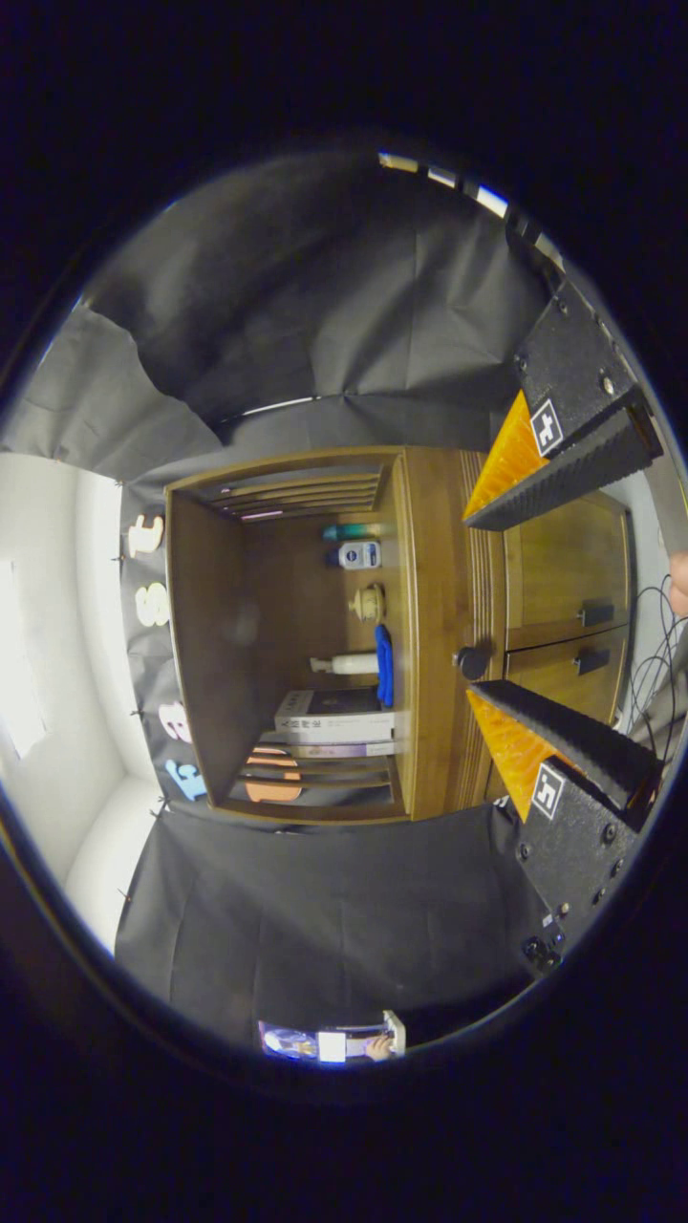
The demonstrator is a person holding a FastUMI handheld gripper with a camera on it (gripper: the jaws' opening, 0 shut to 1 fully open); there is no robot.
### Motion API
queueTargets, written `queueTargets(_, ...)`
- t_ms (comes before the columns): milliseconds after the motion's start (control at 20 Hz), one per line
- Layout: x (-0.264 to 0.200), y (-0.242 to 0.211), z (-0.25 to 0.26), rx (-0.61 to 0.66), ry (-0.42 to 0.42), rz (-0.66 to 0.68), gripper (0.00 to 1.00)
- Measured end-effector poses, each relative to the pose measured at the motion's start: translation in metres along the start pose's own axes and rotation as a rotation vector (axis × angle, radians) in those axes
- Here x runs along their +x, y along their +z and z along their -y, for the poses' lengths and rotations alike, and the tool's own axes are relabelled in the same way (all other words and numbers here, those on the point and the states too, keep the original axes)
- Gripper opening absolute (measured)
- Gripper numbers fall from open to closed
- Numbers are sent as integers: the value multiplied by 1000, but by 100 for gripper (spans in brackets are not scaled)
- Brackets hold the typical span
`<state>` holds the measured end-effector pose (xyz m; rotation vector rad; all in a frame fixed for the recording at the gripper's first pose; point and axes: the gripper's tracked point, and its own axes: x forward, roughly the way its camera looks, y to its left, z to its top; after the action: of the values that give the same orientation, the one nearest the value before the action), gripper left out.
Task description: Pull open the drawer, take out the items inside it, and place them on the countertop above the cabinet.
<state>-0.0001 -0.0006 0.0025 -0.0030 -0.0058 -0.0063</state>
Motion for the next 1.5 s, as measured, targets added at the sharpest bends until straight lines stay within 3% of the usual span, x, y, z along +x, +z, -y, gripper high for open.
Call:
queueTargets(1050, 4, 5, -6, -14, 12, 26, 100)
queueTargets(1500, 116, -2, -44, -22, 19, 3, 100)
